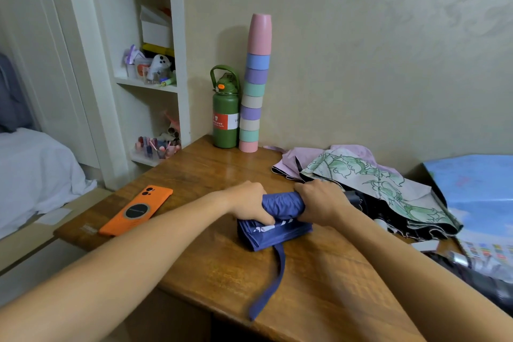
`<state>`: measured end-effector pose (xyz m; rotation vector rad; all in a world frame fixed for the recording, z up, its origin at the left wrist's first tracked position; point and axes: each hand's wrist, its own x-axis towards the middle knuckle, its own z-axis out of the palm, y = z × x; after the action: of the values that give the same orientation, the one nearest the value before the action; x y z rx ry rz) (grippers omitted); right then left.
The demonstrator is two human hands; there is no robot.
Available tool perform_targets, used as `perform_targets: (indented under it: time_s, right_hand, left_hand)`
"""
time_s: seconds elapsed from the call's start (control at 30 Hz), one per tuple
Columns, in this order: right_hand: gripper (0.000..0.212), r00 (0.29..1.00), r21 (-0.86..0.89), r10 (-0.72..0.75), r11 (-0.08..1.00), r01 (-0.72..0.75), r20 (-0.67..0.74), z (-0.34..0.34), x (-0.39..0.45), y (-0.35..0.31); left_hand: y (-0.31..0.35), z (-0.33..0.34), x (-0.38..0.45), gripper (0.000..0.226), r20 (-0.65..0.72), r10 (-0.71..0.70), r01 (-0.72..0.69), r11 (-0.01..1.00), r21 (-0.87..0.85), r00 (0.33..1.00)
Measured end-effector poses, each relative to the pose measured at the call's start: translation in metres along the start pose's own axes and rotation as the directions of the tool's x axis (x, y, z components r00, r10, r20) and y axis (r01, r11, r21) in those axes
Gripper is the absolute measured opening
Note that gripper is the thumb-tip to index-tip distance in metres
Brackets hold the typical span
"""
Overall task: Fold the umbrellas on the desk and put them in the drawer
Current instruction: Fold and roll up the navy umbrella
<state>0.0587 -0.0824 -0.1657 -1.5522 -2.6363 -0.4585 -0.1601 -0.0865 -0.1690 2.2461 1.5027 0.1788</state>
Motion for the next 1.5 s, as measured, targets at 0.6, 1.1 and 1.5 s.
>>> perform_targets:
  time_s: [0.6,1.1,1.5]
  right_hand:
    - [0.072,0.993,0.165,0.013,0.986,-0.032,0.118,-0.008,-0.002,0.001]
    - [0.060,0.970,0.214,0.113,0.964,-0.159,0.213,0.000,-0.006,-0.002]
    - [0.035,0.991,0.058,-0.046,0.997,0.054,-0.125,0.001,-0.012,-0.001]
  left_hand:
    - [0.021,0.007,-0.007,0.034,-0.333,0.088,0.068,0.900,0.430,0.939]
    - [0.032,0.008,-0.004,0.037,-0.199,0.173,-0.020,0.800,0.599,0.965]
    - [0.021,0.004,0.002,0.027,-0.152,0.044,-0.003,0.965,0.262,0.987]
